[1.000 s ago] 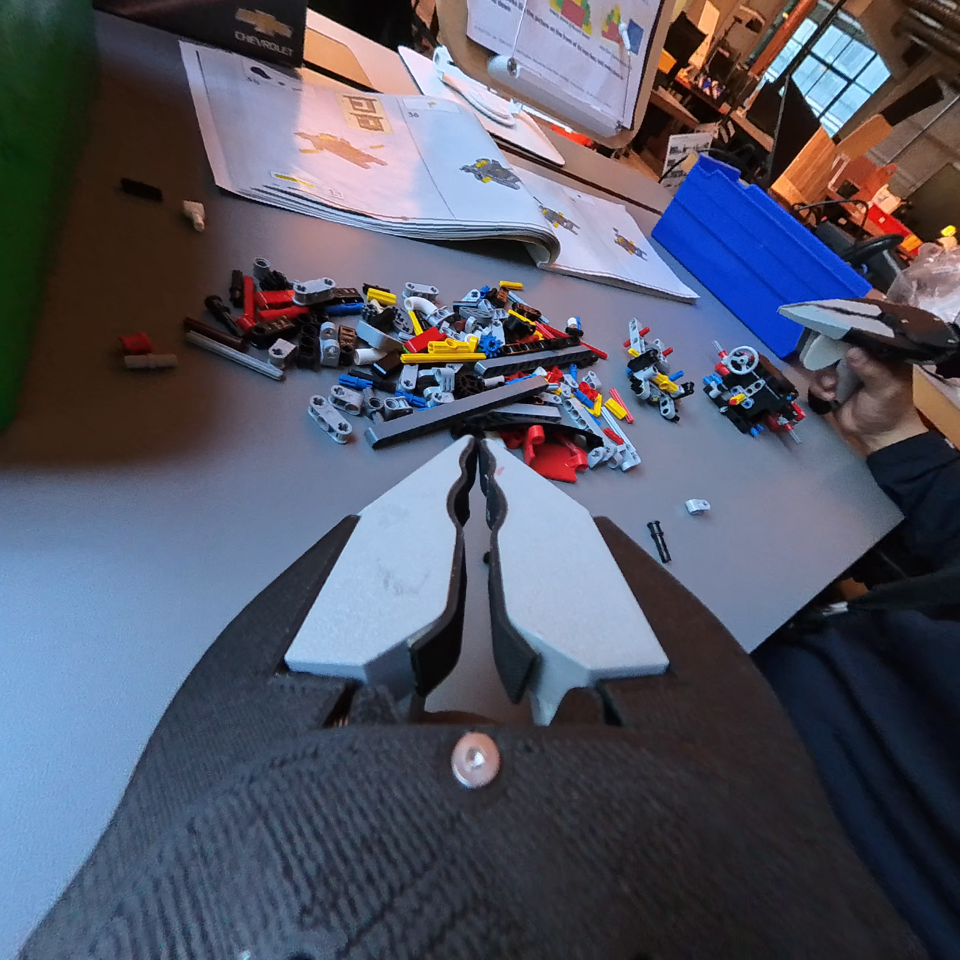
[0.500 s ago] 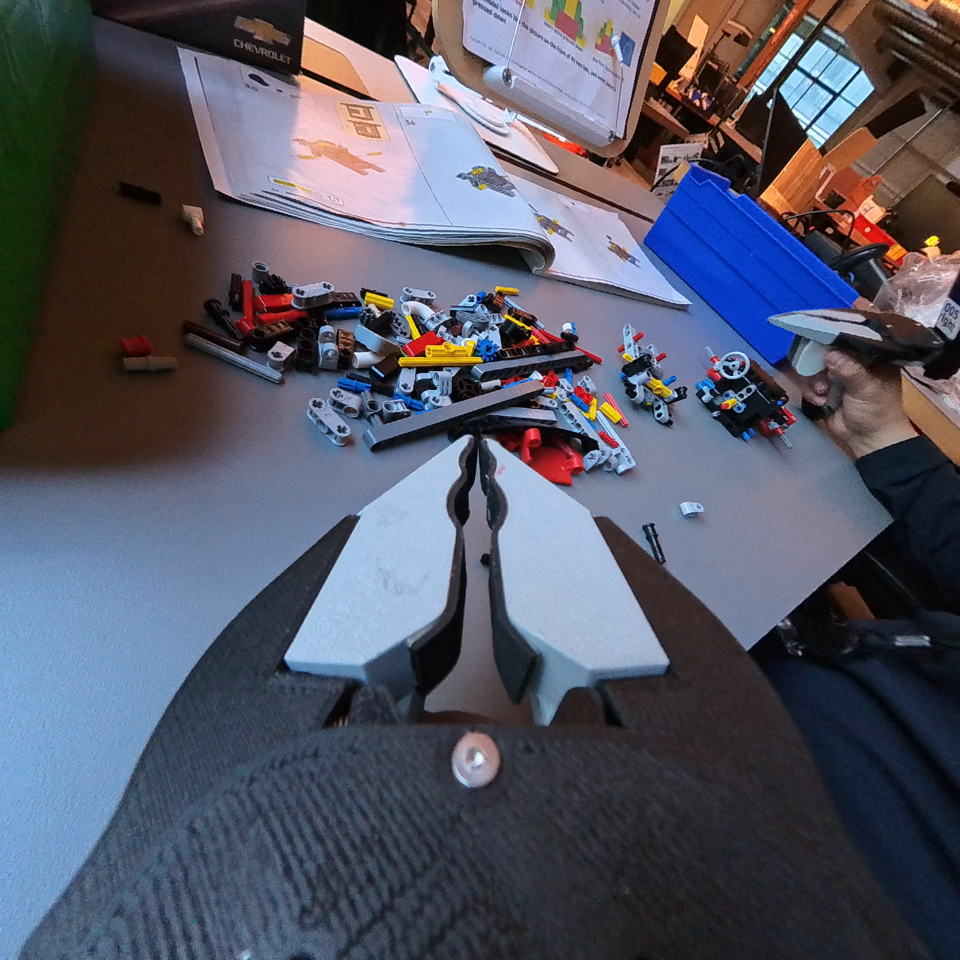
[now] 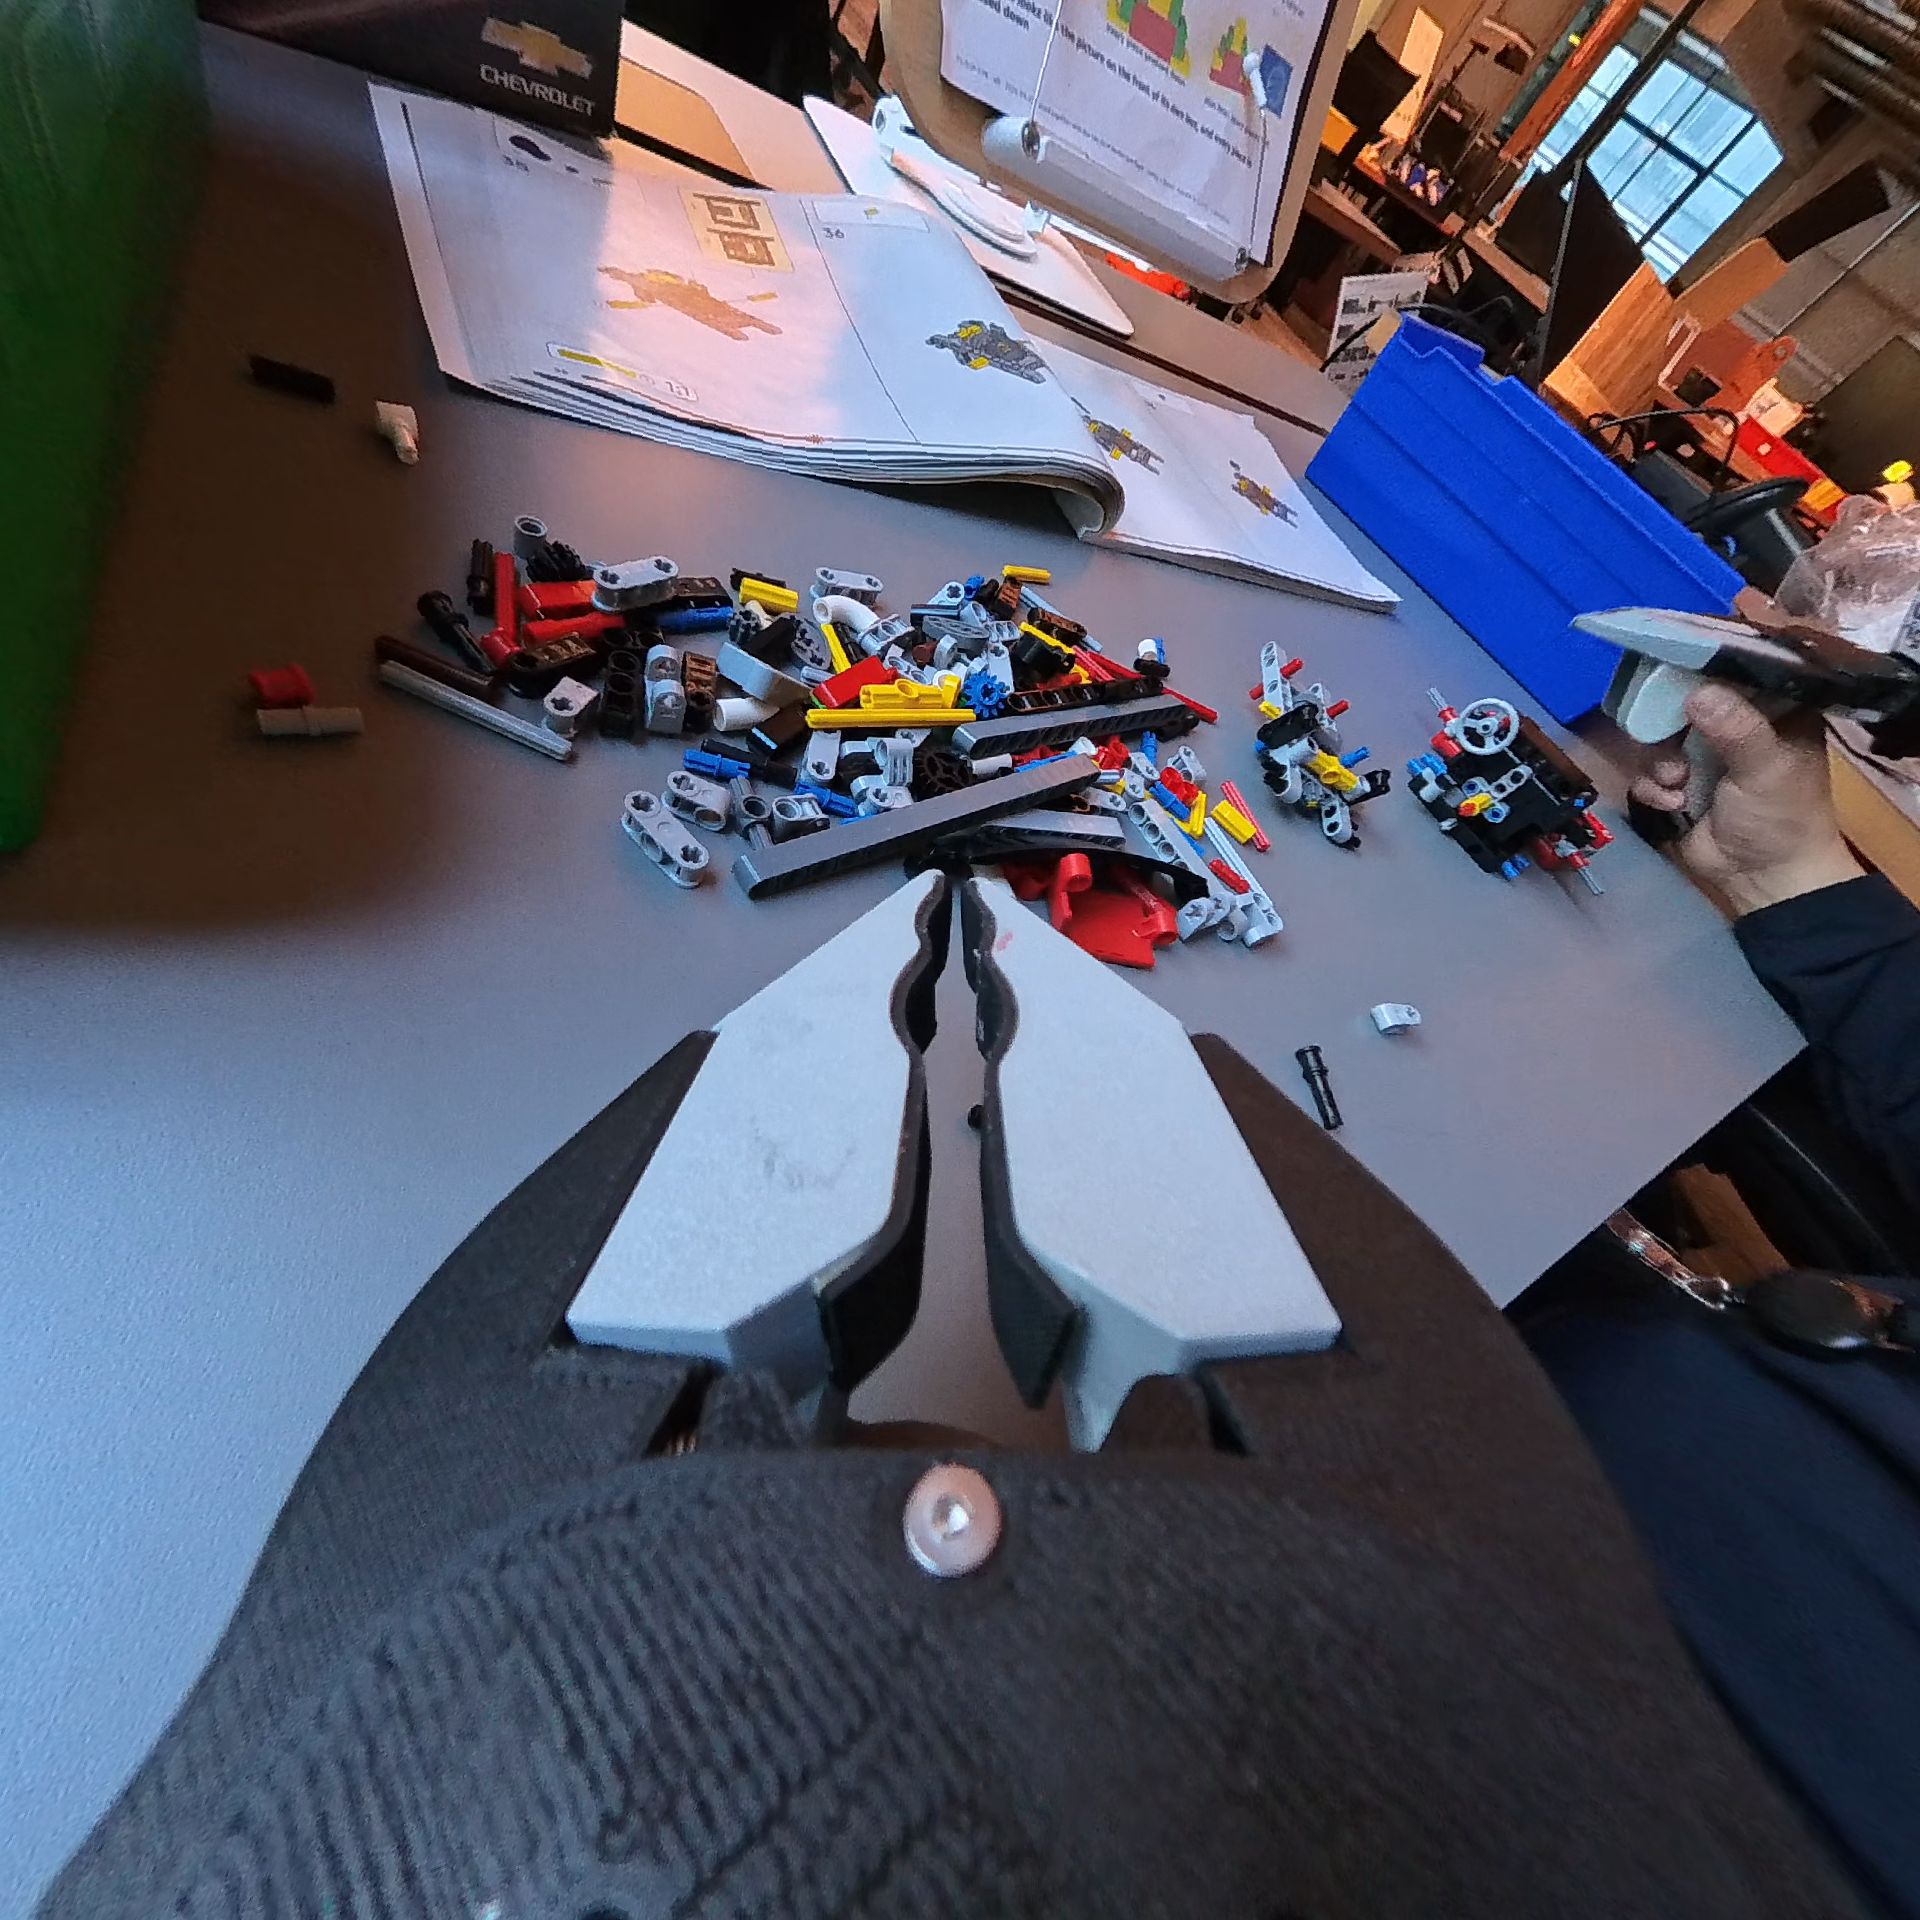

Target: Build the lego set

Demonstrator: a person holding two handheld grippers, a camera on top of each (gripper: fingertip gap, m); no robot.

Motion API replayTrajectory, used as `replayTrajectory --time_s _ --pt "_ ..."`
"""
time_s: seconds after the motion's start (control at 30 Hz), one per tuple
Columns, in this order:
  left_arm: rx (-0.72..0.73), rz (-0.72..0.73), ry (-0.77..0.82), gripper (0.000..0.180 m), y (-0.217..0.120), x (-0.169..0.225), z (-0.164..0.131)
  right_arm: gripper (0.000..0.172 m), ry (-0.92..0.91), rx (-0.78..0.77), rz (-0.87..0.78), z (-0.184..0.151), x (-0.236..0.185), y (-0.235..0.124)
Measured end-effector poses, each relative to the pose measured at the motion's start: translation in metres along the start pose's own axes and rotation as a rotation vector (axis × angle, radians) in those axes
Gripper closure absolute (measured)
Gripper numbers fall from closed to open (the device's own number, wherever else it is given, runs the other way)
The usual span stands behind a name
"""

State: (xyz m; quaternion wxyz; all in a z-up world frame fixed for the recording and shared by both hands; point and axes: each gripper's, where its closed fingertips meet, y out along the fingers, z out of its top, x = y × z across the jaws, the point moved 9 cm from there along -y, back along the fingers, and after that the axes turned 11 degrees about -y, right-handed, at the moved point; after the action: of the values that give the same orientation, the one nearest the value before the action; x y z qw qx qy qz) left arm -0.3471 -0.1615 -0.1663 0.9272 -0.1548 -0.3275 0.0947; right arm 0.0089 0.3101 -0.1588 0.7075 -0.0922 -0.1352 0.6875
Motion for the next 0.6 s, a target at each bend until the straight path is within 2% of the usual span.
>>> replayTrajectory --time_s 0.37,0.6 --pt "-0.017 0.011 0.001 0.180 0.0022 -0.0002 -0.0006 0.172 -0.076 -0.043 0.013 0.0004 -0.0077 0.0067" --pt "-0.010 -0.007 0.004 0.180 0.0011 0.0003 -0.0005 0.172 -0.035 0.005 0.011 0.0021 -0.0037 0.0046"
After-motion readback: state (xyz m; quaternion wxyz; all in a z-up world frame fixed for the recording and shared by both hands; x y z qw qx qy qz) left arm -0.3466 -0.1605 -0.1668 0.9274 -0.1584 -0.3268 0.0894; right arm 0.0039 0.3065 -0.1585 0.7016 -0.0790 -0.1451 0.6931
